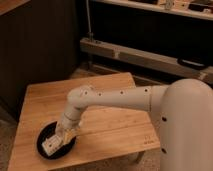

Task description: Place the bottle in the ceramic bowl

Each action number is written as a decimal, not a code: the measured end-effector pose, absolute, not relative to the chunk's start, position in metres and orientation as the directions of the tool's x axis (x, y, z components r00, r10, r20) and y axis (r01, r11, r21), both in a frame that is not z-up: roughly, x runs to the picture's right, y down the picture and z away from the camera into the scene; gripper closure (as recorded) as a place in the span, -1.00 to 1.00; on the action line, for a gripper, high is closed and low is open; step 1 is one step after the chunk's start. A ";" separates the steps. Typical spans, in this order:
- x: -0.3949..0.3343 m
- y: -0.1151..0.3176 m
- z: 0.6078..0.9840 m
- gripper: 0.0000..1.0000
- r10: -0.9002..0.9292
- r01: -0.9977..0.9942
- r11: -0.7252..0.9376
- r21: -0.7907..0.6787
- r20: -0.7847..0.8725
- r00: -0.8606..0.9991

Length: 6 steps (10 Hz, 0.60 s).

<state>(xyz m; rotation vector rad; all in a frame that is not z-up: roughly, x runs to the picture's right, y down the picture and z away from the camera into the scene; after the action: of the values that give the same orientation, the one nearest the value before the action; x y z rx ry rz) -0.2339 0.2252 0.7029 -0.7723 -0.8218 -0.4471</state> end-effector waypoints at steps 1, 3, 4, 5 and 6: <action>-0.245 0.232 0.697 0.02 -0.093 0.656 0.631 -0.415 0.799 0.595; -0.258 0.235 0.690 -0.43 -0.152 0.687 0.611 -0.393 0.793 0.589; -0.257 0.232 0.692 -0.56 -0.175 0.689 0.609 -0.392 0.781 0.599; -0.257 0.227 0.695 -0.60 -0.214 0.686 0.613 -0.392 0.753 0.622; -0.257 0.226 0.697 -0.60 -0.237 0.681 0.619 -0.391 0.733 0.637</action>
<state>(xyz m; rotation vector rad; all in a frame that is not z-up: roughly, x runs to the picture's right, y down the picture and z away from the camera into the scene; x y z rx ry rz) -0.2571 0.2258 0.6967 -0.7188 -0.6904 -0.5792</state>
